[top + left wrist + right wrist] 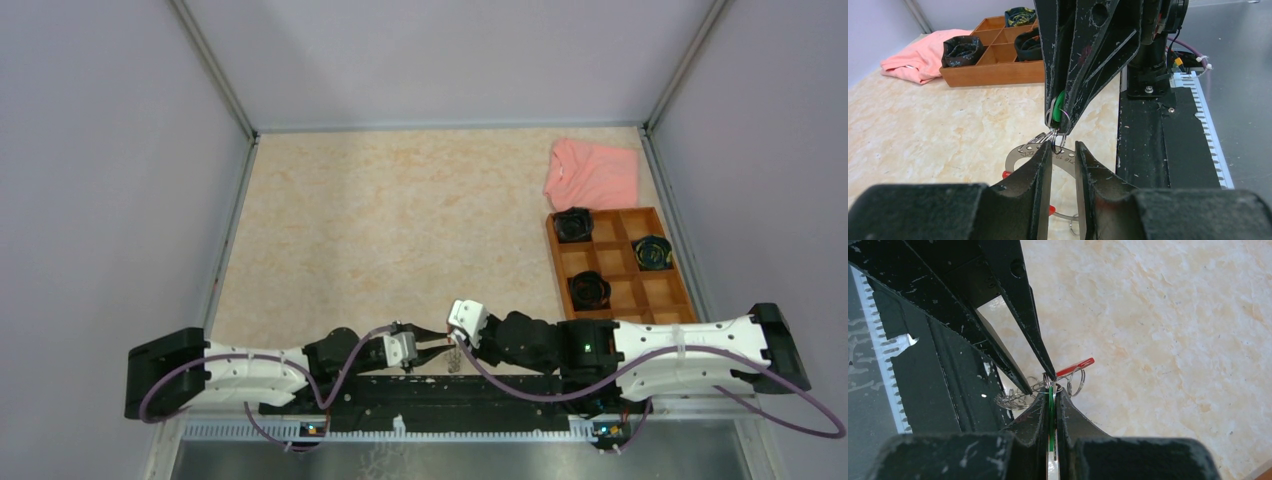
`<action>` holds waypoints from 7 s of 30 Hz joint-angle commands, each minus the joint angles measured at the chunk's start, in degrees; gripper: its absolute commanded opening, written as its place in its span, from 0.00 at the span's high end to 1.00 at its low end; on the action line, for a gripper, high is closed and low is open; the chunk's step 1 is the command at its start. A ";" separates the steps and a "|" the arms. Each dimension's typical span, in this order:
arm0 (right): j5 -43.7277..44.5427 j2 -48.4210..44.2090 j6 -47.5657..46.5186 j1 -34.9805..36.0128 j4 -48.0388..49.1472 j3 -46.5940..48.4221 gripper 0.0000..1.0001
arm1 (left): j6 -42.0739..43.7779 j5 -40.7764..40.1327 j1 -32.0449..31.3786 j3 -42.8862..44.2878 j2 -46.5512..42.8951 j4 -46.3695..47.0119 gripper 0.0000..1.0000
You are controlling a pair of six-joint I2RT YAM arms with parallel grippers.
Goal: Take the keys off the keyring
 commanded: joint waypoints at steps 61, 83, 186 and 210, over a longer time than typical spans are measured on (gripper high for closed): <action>9.54 2.40 3.05 1.06 -2.92 4.50 1.00 | -2.16 -4.94 -0.27 3.61 4.55 3.77 0.74; 8.63 0.32 2.09 1.54 -1.72 3.13 1.00 | -3.21 -7.85 -0.27 2.10 3.78 2.40 0.68; 0.61 -22.39 0.88 2.20 41.32 -23.11 1.00 | -8.12 0.29 -0.27 -2.77 11.32 31.77 0.76; 0.99 -20.10 0.88 2.25 40.47 -22.46 1.00 | -9.96 2.44 -0.28 -2.76 12.19 36.25 0.76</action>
